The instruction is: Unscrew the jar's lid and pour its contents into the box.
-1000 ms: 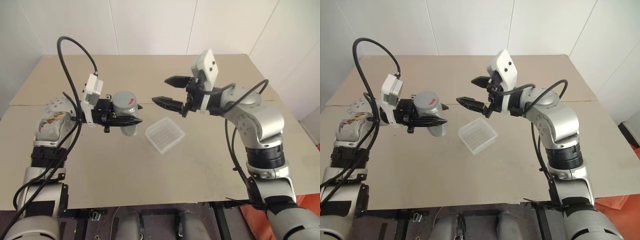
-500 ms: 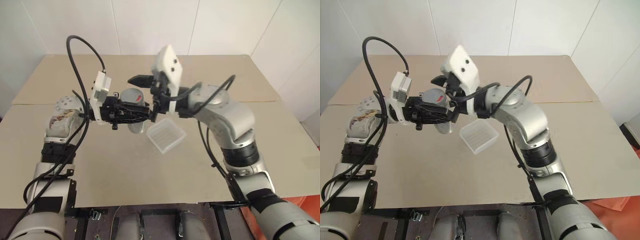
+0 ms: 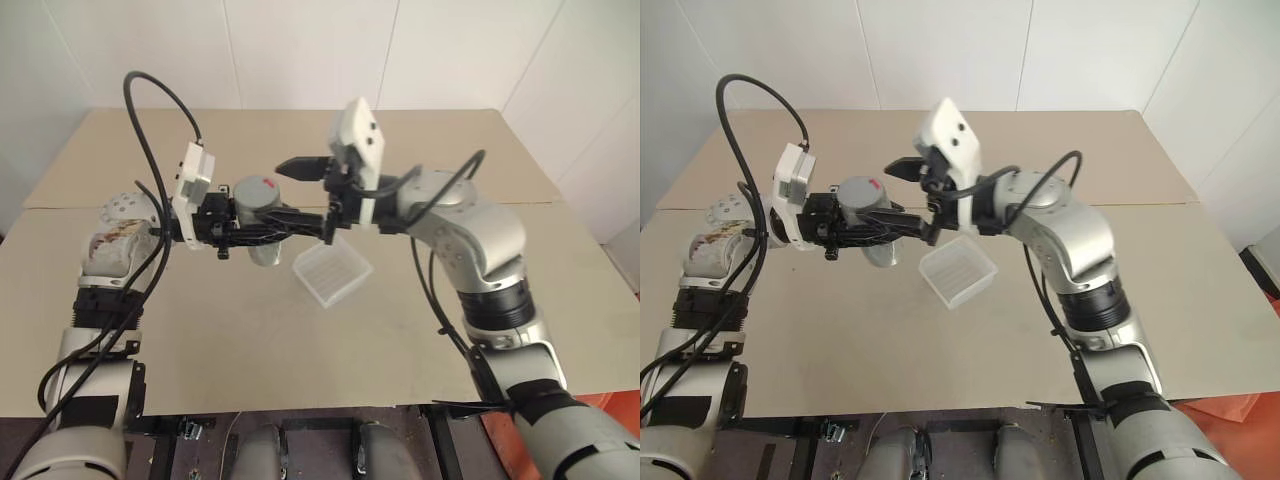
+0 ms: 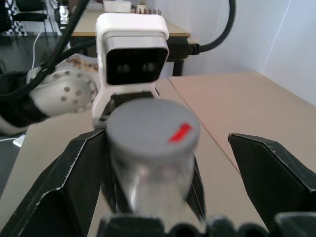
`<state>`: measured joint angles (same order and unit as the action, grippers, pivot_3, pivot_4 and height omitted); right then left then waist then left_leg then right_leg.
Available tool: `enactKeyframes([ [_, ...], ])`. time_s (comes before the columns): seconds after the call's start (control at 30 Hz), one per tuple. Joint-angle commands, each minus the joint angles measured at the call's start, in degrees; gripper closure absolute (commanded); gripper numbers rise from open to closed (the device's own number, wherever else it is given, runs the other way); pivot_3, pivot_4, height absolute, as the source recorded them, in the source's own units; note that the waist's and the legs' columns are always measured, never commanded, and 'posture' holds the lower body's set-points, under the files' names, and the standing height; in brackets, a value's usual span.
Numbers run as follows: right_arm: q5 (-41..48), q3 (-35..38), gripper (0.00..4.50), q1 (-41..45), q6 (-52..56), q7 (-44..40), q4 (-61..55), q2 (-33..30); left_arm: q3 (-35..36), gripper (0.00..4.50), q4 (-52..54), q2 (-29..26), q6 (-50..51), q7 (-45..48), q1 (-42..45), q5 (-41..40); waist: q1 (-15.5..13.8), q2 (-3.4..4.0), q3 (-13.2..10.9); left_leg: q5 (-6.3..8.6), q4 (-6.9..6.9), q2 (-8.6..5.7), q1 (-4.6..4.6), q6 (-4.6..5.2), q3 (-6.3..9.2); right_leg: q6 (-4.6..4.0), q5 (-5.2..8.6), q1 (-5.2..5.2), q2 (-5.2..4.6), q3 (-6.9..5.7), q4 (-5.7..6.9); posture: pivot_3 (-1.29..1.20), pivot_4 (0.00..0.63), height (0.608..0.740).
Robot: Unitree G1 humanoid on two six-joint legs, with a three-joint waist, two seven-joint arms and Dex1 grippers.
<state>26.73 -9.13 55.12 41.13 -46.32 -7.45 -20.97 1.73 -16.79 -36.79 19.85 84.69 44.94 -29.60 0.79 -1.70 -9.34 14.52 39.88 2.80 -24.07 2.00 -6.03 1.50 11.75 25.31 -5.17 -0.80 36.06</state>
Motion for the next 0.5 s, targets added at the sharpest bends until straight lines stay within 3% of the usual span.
enactKeyframes([
  [0.03, 0.92, 4.20, 0.04, -0.12, -2.83, -1.74, -1.15, -2.34, 1.76, 2.58, 2.79, -1.19, -0.17, 1.26, -0.02, -1.62, -0.05, 0.00, 0.00, 0.00, 0.00, 0.00, 0.00, 0.00, 0.00, 0.00, 0.00, 0.00, 0.00, 0.00, 0.00, 0.00, 0.150, 0.740],
  [0.27, 2.88, 2.25, 0.04, -1.00, -4.07, -5.04, -5.17, -0.52, 1.15, 2.58, 1.90, 0.25, -0.68, 0.59, 1.40, -1.15, 0.19, 0.00, 0.00, 0.00, -0.01, 0.01, 0.00, 0.00, 0.00, 0.00, 0.00, 0.03, 0.02, 0.01, 0.02, 0.00, 0.150, 0.740],
  [0.5, -0.65, -1.11, 0.04, 3.09, -3.60, 0.48, -1.02, 7.20, 0.54, 2.58, 1.23, 1.89, -1.08, 0.64, 2.69, -0.53, 0.10, 0.00, 0.00, -0.01, 0.01, 0.01, 0.01, -0.02, 0.00, 0.00, 0.00, 0.02, 0.02, 0.01, 0.04, 0.00, 0.150, 0.740],
])
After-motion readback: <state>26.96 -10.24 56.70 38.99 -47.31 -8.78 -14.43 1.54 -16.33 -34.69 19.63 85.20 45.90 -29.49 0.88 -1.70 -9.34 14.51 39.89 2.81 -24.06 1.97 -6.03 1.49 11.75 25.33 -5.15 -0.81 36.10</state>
